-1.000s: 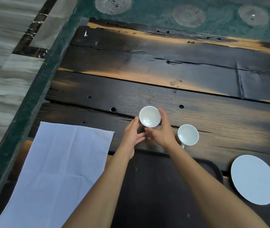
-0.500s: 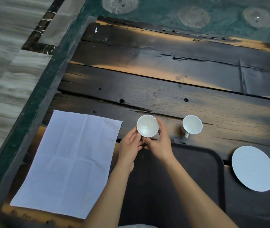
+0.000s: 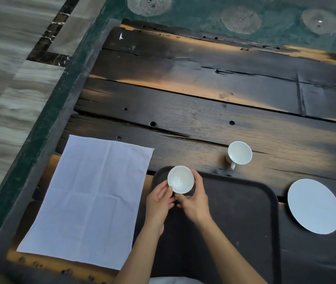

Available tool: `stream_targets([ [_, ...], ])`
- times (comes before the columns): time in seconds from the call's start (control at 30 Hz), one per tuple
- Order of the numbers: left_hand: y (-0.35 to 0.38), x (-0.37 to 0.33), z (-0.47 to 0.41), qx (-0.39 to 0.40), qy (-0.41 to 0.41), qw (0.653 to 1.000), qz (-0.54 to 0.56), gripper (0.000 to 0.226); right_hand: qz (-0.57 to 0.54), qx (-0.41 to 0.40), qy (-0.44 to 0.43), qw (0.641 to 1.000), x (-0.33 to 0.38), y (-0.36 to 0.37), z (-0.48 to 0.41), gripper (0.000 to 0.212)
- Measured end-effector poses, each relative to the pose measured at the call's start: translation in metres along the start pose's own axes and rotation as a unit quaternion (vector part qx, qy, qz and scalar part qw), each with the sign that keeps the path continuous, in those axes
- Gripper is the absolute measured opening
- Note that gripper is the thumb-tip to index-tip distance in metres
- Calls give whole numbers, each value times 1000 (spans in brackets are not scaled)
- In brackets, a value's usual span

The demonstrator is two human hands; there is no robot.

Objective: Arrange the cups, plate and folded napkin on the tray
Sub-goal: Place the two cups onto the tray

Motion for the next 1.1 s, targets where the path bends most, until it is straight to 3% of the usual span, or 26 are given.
stream_targets([
  [0.6, -24, 33, 5, -21, -40, 999, -10, 25, 75, 2, -13, 997, -16, 16, 8, 79],
  [1.1, -23, 29, 1, 7, -14, 1000, -22, 37, 95, -16, -4, 995, -18, 16, 5, 81],
])
Point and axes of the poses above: each hand's wrist, its own z-axis away from the middle knuckle, its own y-axis out of the palm, x = y × z, the point moved 8 cm from there along -z, towards the middle knuckle, and after that the axes turned 14 degrees about y, right-handed, at the moved point
